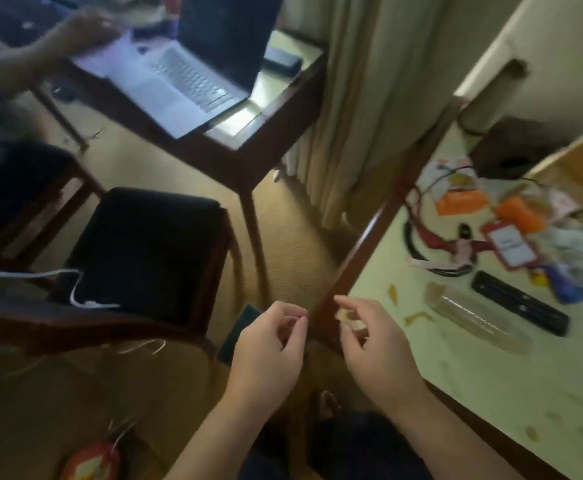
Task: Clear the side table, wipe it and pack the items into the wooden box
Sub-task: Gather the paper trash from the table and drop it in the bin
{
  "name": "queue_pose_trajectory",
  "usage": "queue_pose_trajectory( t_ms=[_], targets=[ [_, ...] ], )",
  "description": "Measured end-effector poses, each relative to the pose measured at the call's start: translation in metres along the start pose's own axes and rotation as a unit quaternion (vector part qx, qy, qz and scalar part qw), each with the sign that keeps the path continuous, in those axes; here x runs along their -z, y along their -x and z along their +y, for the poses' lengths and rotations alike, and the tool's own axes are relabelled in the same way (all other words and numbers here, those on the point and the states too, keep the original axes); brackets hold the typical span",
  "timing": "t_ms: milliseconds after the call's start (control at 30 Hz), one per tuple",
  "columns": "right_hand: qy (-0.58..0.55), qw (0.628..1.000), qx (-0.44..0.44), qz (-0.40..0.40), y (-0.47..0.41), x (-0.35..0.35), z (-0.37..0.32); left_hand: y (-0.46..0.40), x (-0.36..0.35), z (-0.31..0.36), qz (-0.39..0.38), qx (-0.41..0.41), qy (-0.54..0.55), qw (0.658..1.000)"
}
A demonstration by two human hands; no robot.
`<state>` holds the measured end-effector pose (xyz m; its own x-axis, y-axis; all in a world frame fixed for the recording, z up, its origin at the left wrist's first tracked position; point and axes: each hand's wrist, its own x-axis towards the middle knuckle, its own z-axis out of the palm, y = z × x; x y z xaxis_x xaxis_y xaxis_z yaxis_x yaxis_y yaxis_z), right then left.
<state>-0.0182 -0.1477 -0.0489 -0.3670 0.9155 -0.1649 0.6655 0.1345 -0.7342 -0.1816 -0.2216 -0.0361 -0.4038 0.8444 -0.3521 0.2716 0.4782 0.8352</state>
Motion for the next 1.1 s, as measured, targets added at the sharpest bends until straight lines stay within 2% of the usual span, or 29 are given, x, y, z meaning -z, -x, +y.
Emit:
queue_pose_trajectory(
  t_ms=[133, 233, 333, 467, 567, 733, 833, 900, 1000, 1100],
  targets=[
    [-0.016, 0.994, -0.048, 0.099, -0.002, 0.068, 0.02, -0.008, -0.04, 0.059, -0.032, -0.082, -0.07, 0.994],
    [-0.014, 0.987, -0.093, 0.132, 0.001, 0.112, 0.048, -0.019, -0.082, 0.091, -0.052, -0.115, -0.115, 0.985],
    [-0.014, 0.983, -0.137, 0.121, 0.004, 0.155, 0.084, -0.032, -0.129, 0.117, -0.075, -0.124, -0.144, 0.979],
    [0.026, 0.985, -0.143, 0.096, -0.001, 0.202, 0.133, -0.056, -0.19, 0.142, -0.095, -0.146, -0.203, 0.964],
    [0.035, 0.982, -0.155, 0.106, -0.017, 0.23, 0.159, -0.08, -0.229, 0.154, -0.117, -0.129, -0.237, 0.956],
    [0.051, 0.977, -0.176, 0.111, -0.047, 0.258, 0.184, -0.115, -0.265, 0.165, -0.122, -0.118, -0.293, 0.941],
    [0.07, 0.971, -0.202, 0.104, -0.067, 0.267, 0.204, -0.138, -0.28, 0.169, -0.151, -0.113, -0.299, 0.935],
    [0.079, 0.967, -0.221, 0.102, -0.079, 0.27, 0.215, -0.153, -0.288, 0.172, -0.174, -0.12, -0.329, 0.92],
    [0.088, 0.963, -0.233, 0.104, -0.095, 0.274, 0.228, -0.171, -0.298, 0.177, -0.201, -0.152, -0.429, 0.867],
    [0.111, 0.962, -0.228, 0.098, -0.113, 0.28, 0.234, -0.188, -0.305, 0.176, -0.211, -0.169, -0.475, 0.837]
  ],
)
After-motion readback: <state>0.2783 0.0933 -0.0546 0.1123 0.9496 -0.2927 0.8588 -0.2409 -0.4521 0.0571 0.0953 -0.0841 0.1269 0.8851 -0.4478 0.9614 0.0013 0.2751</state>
